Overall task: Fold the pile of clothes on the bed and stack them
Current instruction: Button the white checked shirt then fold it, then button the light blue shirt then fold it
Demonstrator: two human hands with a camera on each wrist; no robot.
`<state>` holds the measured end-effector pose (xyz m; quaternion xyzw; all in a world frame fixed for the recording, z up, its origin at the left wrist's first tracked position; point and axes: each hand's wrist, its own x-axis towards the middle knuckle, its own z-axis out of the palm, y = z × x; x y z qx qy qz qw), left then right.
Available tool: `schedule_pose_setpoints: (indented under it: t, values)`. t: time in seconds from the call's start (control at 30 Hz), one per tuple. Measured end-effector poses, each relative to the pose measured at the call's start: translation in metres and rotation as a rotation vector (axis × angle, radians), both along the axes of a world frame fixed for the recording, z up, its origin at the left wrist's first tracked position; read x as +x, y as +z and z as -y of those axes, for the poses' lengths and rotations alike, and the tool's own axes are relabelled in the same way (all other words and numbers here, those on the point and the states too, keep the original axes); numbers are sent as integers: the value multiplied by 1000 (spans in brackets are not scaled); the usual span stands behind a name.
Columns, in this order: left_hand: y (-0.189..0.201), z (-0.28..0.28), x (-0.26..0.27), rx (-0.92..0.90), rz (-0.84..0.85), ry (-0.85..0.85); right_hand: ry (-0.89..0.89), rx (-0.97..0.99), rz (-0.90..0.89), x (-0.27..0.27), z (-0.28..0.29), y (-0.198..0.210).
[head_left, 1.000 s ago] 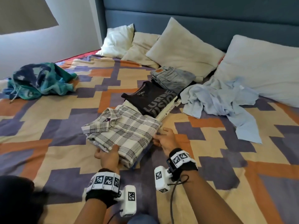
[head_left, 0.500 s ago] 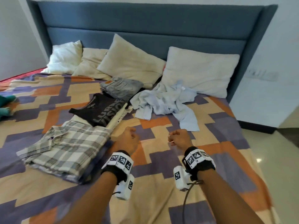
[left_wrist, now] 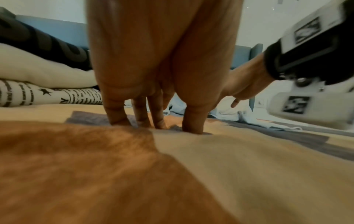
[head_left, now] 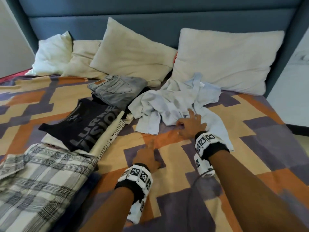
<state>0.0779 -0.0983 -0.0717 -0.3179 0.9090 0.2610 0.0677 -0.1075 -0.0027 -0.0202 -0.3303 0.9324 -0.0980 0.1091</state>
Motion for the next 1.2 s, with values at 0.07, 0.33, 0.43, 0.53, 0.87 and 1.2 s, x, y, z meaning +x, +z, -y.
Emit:
schedule_pose_setpoints:
  t: [0.07,0.33,0.43,0.53,0.87,1.2]
  values:
    - [-4,-2,2,-37,0,11,-1,58,-6,-7,15,-7]
    - [15,-18,23,210,-18,75,-159,-642,368,17,-30,-7]
    - [40,-32,51,193,91,-6,-133,-694,385,48,-74,24]
    - [66,-56,77,193,50,-77,-33,-771,536,96,-115,56]
    - [186,-181,127,191,-892,70,290,-1273,827,230,-233,183]
    - [358,-245,198,640,-1218,-17,164,-861,284,251,-328,207]
